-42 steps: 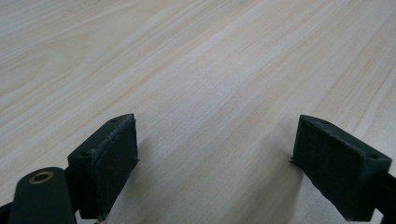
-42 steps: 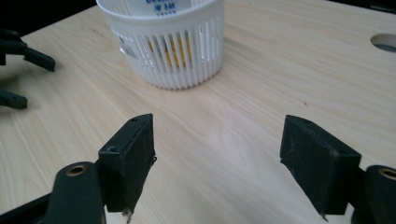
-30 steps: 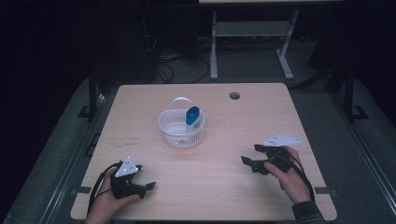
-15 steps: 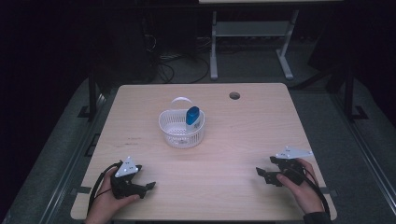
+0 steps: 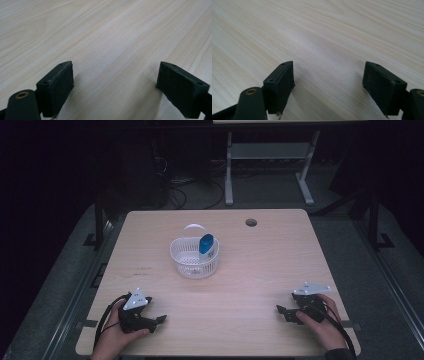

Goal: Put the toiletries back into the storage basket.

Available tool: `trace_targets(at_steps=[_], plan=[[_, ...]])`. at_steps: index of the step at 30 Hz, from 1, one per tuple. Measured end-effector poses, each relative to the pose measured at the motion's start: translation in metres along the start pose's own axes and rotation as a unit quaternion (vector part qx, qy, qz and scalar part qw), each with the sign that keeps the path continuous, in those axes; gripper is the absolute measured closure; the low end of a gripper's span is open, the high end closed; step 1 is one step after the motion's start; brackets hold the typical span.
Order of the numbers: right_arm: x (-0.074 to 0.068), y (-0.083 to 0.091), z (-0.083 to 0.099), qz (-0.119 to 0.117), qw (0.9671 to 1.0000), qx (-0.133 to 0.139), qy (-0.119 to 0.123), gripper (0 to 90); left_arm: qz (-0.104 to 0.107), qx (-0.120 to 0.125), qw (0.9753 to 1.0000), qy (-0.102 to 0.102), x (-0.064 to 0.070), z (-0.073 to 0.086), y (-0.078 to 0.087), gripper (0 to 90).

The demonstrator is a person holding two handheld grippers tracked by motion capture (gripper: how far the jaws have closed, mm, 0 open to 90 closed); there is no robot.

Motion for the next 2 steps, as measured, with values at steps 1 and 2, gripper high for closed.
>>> trace_targets(at_steps=[1,2], plan=[[0.0004,-0.0001,0.0002,0.001,1.0000,0.001,0.004,24.1,-0.001,0.000,1.0000,0.001,0.0000,0.0000,0.0000,13.4],[0.0005,0.0000,0.0004,0.003,1.0000,0.001,0.004,24.0,-0.002,0.000,1.0000,0.000,0.0001,0.0002,0.0001,13.4]])
Point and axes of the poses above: each handheld gripper's, and its own axes: y roughly backward along the jaws, z roughly out of its underside, x roughly to its right, the point moved 5 cm from there along -y, roughly forward along the jaws, and after that the axes turned 3 degrees about y, right-handed, at the moved point
